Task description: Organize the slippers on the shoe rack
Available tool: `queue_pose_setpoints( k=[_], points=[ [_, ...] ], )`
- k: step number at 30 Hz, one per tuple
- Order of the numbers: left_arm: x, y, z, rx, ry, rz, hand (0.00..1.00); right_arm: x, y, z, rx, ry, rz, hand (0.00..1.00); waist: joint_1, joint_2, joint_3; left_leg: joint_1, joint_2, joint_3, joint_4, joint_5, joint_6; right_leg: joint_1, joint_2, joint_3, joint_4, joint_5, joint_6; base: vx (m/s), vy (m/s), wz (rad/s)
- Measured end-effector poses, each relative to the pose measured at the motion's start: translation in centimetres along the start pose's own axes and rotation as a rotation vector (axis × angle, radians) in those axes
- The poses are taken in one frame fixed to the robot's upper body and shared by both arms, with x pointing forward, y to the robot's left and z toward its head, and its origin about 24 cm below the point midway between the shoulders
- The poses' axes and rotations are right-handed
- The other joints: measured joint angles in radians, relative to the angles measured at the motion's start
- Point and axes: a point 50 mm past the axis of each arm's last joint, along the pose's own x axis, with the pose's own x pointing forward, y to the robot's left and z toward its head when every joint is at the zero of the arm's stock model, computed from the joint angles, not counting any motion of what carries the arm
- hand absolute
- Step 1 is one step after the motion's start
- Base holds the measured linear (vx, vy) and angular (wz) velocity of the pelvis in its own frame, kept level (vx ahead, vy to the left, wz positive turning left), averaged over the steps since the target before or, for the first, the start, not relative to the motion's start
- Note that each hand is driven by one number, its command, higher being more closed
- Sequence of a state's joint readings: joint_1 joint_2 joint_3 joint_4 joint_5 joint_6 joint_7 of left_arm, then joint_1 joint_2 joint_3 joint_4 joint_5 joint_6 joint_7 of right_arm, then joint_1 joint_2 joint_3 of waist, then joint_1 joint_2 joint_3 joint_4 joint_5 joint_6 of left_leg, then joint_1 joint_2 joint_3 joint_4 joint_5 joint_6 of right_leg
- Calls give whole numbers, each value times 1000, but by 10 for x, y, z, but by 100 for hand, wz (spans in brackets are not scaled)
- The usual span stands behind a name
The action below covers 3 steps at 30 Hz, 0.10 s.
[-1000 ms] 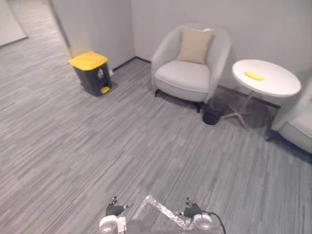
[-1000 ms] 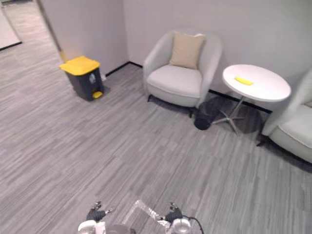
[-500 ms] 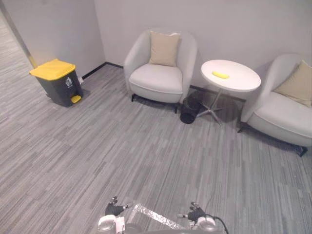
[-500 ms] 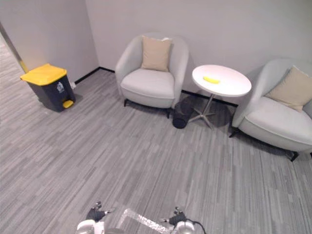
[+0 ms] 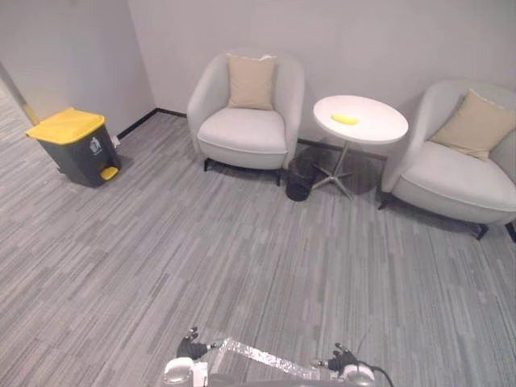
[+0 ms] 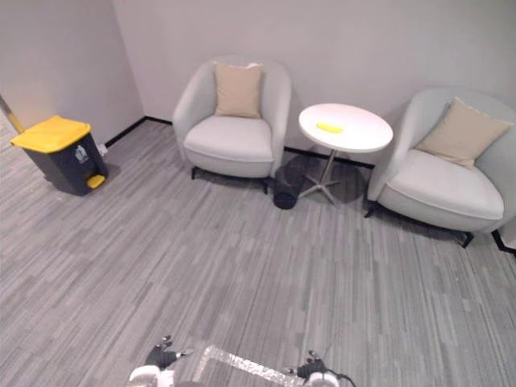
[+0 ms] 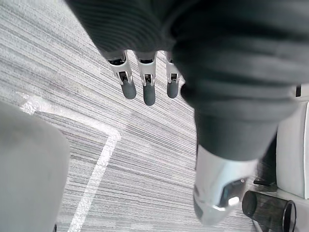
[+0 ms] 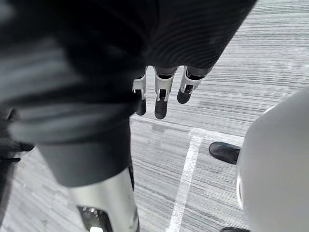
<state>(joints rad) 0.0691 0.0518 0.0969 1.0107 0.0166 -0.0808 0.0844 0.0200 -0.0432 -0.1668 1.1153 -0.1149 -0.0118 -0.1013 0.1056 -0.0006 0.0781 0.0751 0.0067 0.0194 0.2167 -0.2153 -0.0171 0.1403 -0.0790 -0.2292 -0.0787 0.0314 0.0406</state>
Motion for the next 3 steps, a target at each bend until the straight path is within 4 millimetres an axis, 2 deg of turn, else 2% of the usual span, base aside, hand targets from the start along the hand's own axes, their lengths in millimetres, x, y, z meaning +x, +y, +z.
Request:
queue_pose_setpoints(
  k=[3],
  points=[
    [0,1,-1,1,3,2,0,0,-6,-4,20,18,-27,0,-5,6,0,2,-1,3,-12,1,1,-2,0,4,-8,1,0,21,13,-4]
  ],
)
